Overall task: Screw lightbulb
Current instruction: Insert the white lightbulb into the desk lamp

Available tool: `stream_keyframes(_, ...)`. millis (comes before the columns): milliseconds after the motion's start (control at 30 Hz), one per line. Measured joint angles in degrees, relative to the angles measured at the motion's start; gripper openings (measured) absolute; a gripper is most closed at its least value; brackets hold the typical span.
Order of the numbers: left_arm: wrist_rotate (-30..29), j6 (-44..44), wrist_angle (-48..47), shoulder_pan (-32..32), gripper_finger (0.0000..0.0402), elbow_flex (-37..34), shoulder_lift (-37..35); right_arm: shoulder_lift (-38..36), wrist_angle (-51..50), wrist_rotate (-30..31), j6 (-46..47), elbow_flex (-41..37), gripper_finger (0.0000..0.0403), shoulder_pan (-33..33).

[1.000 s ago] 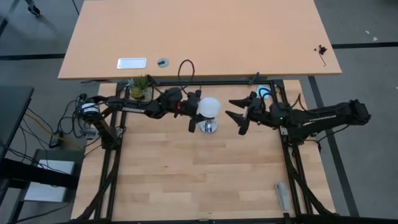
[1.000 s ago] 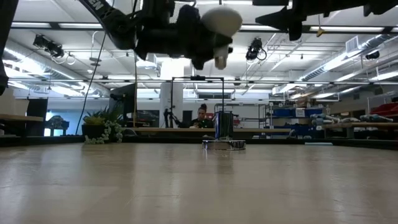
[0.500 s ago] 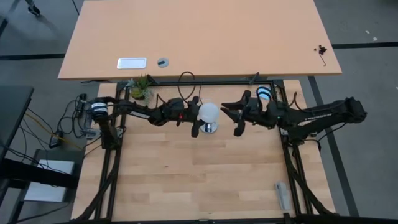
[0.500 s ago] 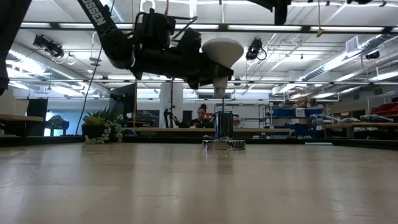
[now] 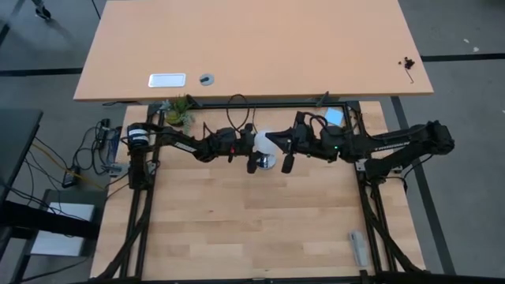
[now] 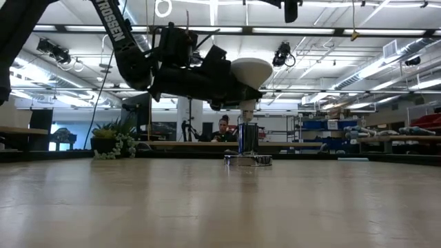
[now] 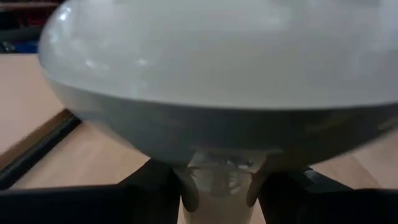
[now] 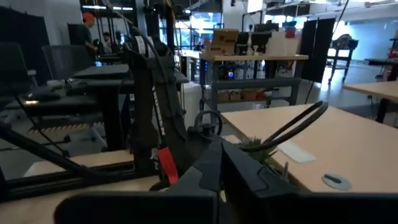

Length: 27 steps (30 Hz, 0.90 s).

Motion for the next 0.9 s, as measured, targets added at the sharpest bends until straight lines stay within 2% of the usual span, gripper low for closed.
stream_keyframes(200,-0.4,0.0,1.3,0.0,0.0161,0.0,0.4,0.8,-0.7,0.0,0.0,0.0,0.0005,-0.2)
stream_keyframes(567,-1.4,-1.5,6.5,-0.2,0.0161,-0.2,4.4,0.5,-0.4,0.0,0.0,0.0,0.001,-0.2)
stream_keyframes(900,-3.3,-0.9,6.3,-0.2,0.0161,-0.2,5.0,0.6,-0.7,0.0,-0.3,0.0,0.0011,-0.2)
